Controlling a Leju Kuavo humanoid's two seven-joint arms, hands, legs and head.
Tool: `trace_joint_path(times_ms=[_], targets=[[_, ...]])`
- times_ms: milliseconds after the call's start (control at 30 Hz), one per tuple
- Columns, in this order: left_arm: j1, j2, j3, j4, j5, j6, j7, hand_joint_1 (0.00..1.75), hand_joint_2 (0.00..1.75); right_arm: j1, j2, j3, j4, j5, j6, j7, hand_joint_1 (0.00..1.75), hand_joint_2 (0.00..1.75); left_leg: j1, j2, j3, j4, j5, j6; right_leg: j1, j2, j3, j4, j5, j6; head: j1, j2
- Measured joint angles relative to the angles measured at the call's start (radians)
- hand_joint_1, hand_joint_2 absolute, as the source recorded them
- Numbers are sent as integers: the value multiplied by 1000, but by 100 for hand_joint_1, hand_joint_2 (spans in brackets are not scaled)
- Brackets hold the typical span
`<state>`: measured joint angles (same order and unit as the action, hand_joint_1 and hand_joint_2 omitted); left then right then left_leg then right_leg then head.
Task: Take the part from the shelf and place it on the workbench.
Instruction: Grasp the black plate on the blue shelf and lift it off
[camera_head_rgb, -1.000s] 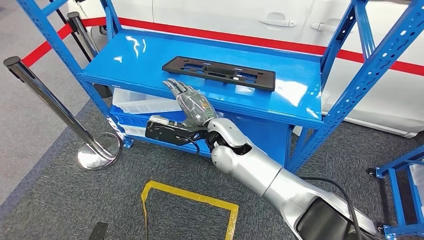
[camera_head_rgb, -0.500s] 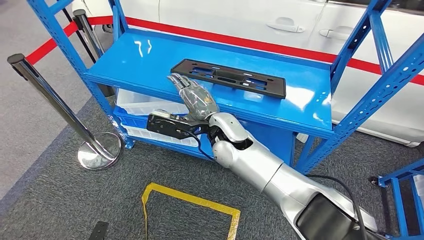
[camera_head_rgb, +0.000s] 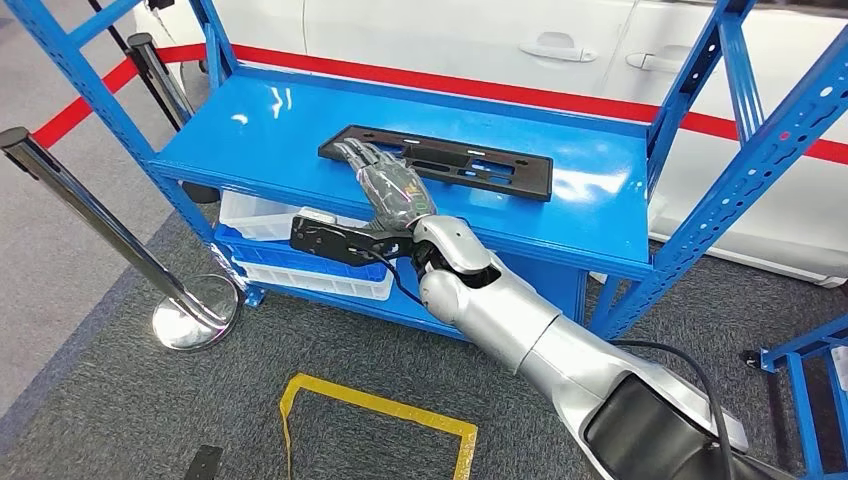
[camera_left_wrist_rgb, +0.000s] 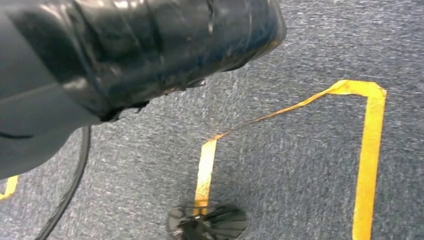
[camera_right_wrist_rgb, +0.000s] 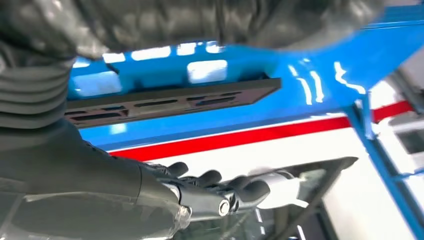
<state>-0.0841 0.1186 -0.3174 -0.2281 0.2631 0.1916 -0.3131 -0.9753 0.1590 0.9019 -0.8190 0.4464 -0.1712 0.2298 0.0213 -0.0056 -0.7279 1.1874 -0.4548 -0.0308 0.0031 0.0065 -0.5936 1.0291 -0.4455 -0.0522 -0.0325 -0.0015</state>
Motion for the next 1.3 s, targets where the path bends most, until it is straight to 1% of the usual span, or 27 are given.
trace_joint_path(times_ms=[33,100,200,267,300,367,400,433,467,533,567,600,667,733,767,800,867,900,933,967,1000,1033,1067,1100,1133,1233,1300], targets=[[-1,0,0,0,0,0,2,0,0,-2,0,0,3,1,1,3,0,175,-2,0,31,-70,33,4,2,1,4,1,-5,3,0,0],[-2,0,0,0,1,0,6,0,0,-7,1,0,9,-3,16,10,0,175,-6,-1,76,-163,58,14,5,3,9,3,-14,13,1,0],[-1,-1,-1,0,4,0,10,0,0,-10,1,0,19,-21,65,18,0,175,-7,-2,88,-180,47,30,6,3,12,1,-22,28,1,0],[-1,-1,-1,0,7,0,10,0,0,-15,2,0,27,-30,82,19,0,175,-2,-1,100,-186,43,41,5,1,-2,37,-44,40,3,0],[-1,-2,-1,0,7,0,8,0,0,-19,3,0,30,-31,84,19,0,175,0,-1,107,-188,40,46,4,0,-27,87,-65,44,4,0],[-3,-2,-2,0,8,0,5,0,0,-22,5,0,38,-28,83,19,0,175,-2,-1,116,-187,31,53,1,-1,-104,221,-112,49,6,0],[-3,-2,-4,0,8,0,3,0,0,-22,6,0,44,-24,82,20,0,175,-2,-2,120,-187,27,55,0,-1,-140,273,-120,49,6,0],[-3,-2,-6,0,8,1,2,0,0,-22,6,0,49,-19,82,20,0,175,-3,-3,125,-186,22,55,-1,-1,-161,291,-110,48,6,0],[-2,-2,-7,0,9,1,1,0,0,-22,6,0,53,-15,82,21,0,175,-4,-5,131,-185,17,54,-1,-1,-161,268,-79,45,6,0],[0,-3,-8,0,9,3,-1,0,0,-24,8,0,59,-15,82,22,0,175,-6,-8,147,-185,5,51,3,0,-112,137,7,32,6,0],[-2,-4,-9,0,10,4,-3,0,0,-27,10,0,61,-18,82,22,0,175,-8,-9,152,-184,-2,47,6,0,-82,71,35,24,6,0],[-3,-5,-10,0,11,6,-4,0,0,-29,12,0,63,-24,82,22,0,175,-9,-10,154,-184,-6,43,9,0,-62,28,48,19,5,0],[-4,-6,-11,0,14,7,-6,0,0,-33,15,0,67,-35,81,20,0,175,-9,-10,155,-186,-11,32,13,1,-48,2,42,13,4,0],[-3,-6,-12,0,17,8,-5,0,0,-34,17,0,72,-39,80,18,0,175,-6,-8,157,-184,-18,21,9,2,-38,-9,40,8,4,0],[-4,-7,-12,0,18,8,-5,0,0,-35,18,0,74,-37,79,18,0,175,-5,-6,150,-165,-29,16,5,1,-31,-15,39,4,3,0],[-4,-7,-13,0,18,8,-5,0,0,-36,19,0,76,-32,79,17,0,175,-4,-4,130,-123,-48,11,2,1,-23,-21,37,0,1,0],[-4,-6,-13,0,19,9,-6,0,0,-36,20,0,82,-20,79,18,0,175,-2,-2,56,6,-94,2,1,0,-13,-23,29,-5,0,0],[-3,-6,-13,0,20,10,-8,0,0,-34,21,0,85,-16,81,19,0,175,-1,-2,18,62,-106,-2,1,0,-9,-22,24,-6,0,0],[-1,-6,-14,0,21,11,-11,0,0,-31,21,0,90,-14,83,20,0,175,0,-1,-7,88,-99,-4,1,1,-4,-21,19,-5,0,0],[1,-6,-14,0,21,12,-15,0,0,-29,21,0,95,-13,85,21,0,175,0,-1,-13,76,-71,-6,0,2,3,-20,12,-4,0,0],[2,-6,-14,0,22,13,-18,0,0,-27,21,0,100,-13,87,21,0,175,1,0,2,23,-26,-7,-1,3,11,-17,5,-2,0,0],[2,-6,-14,0,22,13,-21,0,0,-27,21,0,104,-12,89,22,0,175,2,1,27,-49,19,-6,-1,3,19,-15,-4,1,0,0],[1,-6,-14,0,22,13,-24,0,0,-28,21,0,108,-10,91,22,0,175,-1,1,54,-112,50,-4,0,4,25,-13,-12,6,0,0],[0,-6,-14,0,22,12,-27,0,0,-29,21,0,111,-7,97,23,0,175,-3,2,75,-158,63,1,2,4,27,-11,-18,11,-1,0],[-1,-6,-15,0,22,10,-29,0,0,-29,21,0,116,-4,104,26,0,175,-5,1,85,-180,62,7,4,4,27,-10,-22,15,0,0],[0,-6,-15,0,23,6,-33,0,0,-28,24,1,132,6,123,45,0,175,-5,0,94,-187,47,25,6,4,29,-9,-31,28,3,0],[0,-7,-15,0,24,4,-36,0,0,-30,25,3,143,19,121,60,0,175,1,0,108,-191,41,36,5,3,19,29,-54,37,6,0]])
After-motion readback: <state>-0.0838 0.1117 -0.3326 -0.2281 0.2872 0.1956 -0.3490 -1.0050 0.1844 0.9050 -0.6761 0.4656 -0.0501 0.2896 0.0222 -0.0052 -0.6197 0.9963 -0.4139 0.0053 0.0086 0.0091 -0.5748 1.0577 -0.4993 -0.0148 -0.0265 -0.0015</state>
